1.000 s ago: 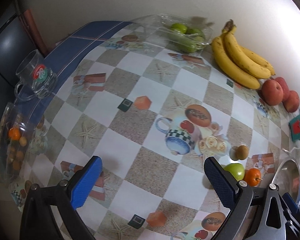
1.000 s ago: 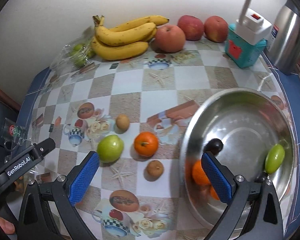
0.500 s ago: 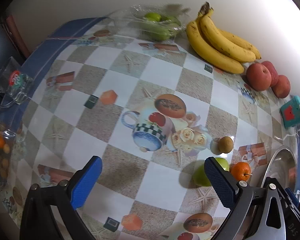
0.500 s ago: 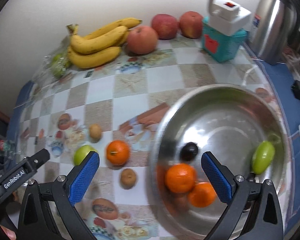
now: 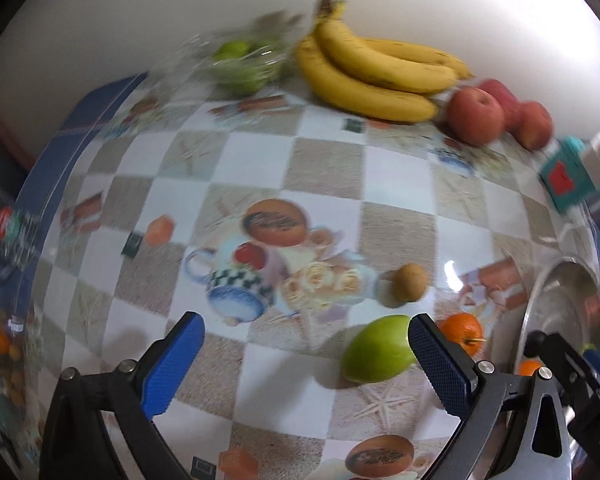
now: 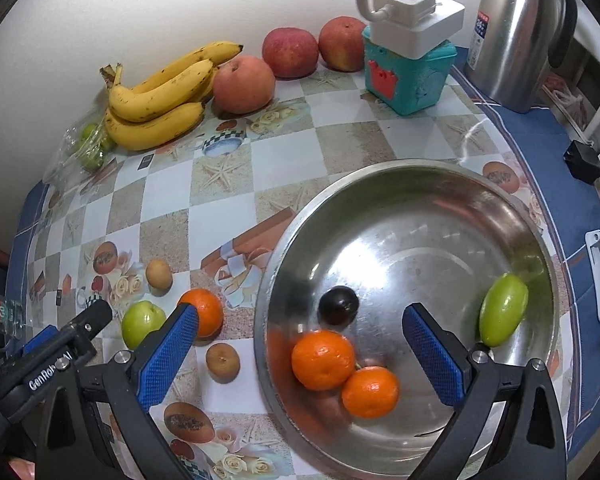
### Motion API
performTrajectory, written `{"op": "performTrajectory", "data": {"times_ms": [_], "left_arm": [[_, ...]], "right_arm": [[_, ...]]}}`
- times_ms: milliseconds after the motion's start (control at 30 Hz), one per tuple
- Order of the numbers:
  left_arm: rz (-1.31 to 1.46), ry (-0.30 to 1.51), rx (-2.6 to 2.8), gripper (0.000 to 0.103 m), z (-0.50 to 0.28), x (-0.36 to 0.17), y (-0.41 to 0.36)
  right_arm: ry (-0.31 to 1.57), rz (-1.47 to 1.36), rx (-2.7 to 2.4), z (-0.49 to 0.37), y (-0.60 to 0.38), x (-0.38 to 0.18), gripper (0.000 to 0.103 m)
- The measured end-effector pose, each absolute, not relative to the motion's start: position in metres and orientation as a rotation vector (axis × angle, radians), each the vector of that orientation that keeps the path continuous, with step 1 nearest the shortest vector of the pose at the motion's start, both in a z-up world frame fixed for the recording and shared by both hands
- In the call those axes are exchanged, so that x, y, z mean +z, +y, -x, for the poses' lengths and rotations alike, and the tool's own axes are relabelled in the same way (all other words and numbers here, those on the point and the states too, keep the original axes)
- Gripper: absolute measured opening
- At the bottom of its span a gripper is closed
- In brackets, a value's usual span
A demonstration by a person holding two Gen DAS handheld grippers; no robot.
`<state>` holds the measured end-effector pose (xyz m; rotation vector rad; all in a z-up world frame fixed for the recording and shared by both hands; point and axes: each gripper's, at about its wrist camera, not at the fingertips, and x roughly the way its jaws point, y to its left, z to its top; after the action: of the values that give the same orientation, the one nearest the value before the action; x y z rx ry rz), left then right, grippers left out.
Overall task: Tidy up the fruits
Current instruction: 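Move both open tools toward the mandarin and green apple on the cloth, then lower the left tool around the green apple and close it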
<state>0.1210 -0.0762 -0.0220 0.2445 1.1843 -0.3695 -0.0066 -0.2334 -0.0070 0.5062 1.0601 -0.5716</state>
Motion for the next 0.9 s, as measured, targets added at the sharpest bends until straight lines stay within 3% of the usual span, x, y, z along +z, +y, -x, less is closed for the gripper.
{"op": "performTrajectory", "data": {"times_ms": [300,400,900], "left_arm": [[-0.36,1.146,-0.442,0.101,-0.108,-0.026,-0.101],[-0.352,1.168,-0.464,0.091,-0.107,-0.031,-0.102],[-0.337,1.248,-0.528,0.062,-0.1,-0.051,-0.109]], "right_arm": [[1.053,-0.53,-0.581,0.011,-0.241,-0.006,0.102],[1.059,-0.531,-0.579,0.011,-0.241,-0.007,0.102],[1.073,-0.531,-0.58,0.012,-0.241,-0.012,0.102]]}}
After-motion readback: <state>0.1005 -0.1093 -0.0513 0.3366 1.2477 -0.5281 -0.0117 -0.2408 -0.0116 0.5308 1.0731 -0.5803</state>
